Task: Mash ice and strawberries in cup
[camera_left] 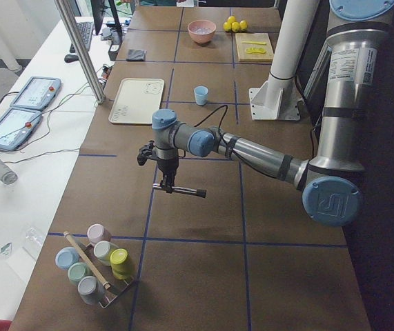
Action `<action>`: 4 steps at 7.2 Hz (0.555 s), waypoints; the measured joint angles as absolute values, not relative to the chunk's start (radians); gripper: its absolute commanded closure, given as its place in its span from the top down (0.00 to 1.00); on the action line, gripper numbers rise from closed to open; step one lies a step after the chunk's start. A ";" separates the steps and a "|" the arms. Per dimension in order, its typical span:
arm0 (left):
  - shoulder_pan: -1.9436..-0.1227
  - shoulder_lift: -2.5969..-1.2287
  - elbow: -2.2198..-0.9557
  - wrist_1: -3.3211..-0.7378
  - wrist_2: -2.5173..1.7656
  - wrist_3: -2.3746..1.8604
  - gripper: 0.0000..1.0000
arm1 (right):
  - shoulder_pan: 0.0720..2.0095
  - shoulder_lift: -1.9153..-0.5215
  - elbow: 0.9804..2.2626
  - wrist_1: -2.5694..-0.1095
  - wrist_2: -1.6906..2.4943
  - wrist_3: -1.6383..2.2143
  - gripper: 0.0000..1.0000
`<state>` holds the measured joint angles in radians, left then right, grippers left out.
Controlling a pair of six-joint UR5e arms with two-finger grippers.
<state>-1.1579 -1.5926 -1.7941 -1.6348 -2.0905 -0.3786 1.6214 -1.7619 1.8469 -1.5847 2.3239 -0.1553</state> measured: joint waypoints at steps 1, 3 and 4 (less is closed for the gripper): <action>-1.156 -1.572 -1.746 -1.729 -2.092 -0.435 0.04 | 1.621 -1.762 1.847 -1.585 2.324 -0.156 1.00; -1.152 -1.562 -1.614 -1.909 -2.094 -0.500 0.05 | 1.621 -1.761 1.848 -1.585 2.324 -0.156 1.00; -1.148 -1.564 -1.554 -1.979 -2.094 -0.509 0.06 | 1.621 -1.761 1.848 -1.585 2.324 -0.156 1.00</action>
